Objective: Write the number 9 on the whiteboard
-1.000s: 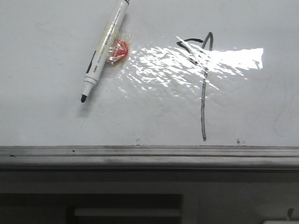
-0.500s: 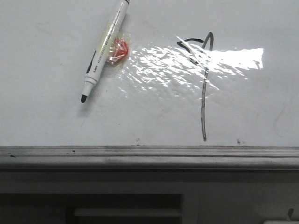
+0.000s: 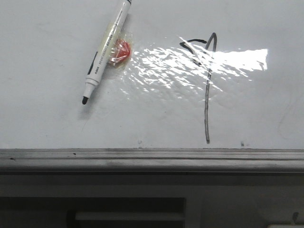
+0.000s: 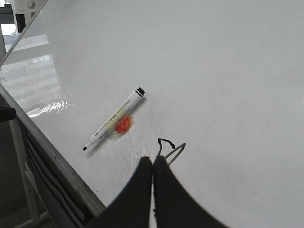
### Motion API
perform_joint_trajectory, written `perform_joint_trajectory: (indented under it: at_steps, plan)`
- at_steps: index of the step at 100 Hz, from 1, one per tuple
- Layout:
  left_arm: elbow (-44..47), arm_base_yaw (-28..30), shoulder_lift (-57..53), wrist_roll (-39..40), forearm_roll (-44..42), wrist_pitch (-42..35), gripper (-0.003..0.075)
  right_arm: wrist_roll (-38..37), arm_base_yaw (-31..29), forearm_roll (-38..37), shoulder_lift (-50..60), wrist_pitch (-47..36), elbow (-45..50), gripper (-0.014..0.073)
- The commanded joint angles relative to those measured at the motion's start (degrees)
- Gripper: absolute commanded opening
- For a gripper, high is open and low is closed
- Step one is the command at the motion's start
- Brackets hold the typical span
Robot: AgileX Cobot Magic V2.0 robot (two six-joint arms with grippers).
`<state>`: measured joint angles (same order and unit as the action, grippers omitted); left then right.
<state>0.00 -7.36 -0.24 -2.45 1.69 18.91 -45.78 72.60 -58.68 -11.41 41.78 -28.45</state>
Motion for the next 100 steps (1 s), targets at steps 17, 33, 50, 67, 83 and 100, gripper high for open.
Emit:
perform_joint_trajectory:
  at_steps: [17, 33, 50, 67, 83, 100]
  plan:
    - [1.1, 0.1, -1.1, 0.7, 0.1, -3.0, -0.002, 0.2, -0.1, -3.2, -0.8, -0.1, 1.6, -0.0041]
    - [1.1, 0.1, -1.1, 0.7, 0.1, -3.0, -0.002, 1.9, -6.0, 2.6, -1.3, -1.5, 6.0, -0.0041]
    - [1.1, 0.1, -1.1, 0.7, 0.1, -3.0, -0.002, 14.7, -24.9, 19.3, -1.5, -10.4, 8.5, -0.0041]
    - [1.1, 0.1, -1.1, 0.7, 0.1, -3.0, -0.002, 26.3, -43.6, 37.5, -1.5, -21.6, 13.1, -0.0041]
    - [1.1, 0.1, -1.1, 0.7, 0.1, -3.0, -0.002, 35.5, -58.2, 48.9, -1.5, -34.8, 22.0, -0.0041]
    - [1.1, 0.1, -1.1, 0.7, 0.1, -3.0, -0.002, 35.5, -66.8, 49.1, 1.7, -39.5, 29.5, -0.0041]
